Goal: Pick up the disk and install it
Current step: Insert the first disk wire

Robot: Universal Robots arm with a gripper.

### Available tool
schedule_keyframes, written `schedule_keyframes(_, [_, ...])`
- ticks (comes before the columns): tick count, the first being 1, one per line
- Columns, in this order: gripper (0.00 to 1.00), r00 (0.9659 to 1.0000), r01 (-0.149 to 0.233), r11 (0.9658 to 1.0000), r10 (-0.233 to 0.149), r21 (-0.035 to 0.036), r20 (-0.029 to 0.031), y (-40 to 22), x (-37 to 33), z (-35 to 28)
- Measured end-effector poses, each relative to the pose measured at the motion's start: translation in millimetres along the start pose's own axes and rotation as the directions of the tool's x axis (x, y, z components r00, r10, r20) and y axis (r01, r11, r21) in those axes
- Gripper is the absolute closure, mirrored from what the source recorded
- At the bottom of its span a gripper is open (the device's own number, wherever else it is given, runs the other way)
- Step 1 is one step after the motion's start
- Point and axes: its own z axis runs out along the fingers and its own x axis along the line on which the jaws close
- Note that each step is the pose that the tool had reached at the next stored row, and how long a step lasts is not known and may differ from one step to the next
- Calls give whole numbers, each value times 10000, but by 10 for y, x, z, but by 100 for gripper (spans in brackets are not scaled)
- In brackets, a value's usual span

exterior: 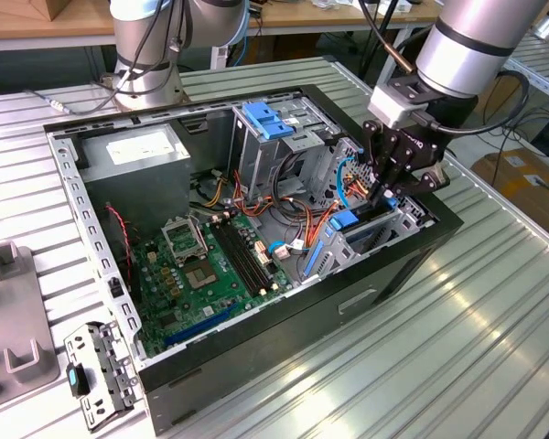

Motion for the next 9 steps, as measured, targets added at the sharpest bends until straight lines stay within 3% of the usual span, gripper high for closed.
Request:
schedule_keyframes(3, [77,10000,0,10000,0,0,-1,0,1,-10])
schedule_keyframes(4, [70,10000,0,10000,0,1,-1,0,0,-34])
schedule_keyframes(5, [70,10000,-1,10000,1,1,-11,1,-2,-67])
schedule_keyframes(8, [71,10000,-1,10000,1,1,-6,1,-2,-72])
schedule_keyframes(9, [78,10000,0,10000,0,1,-11,1,-2,-75])
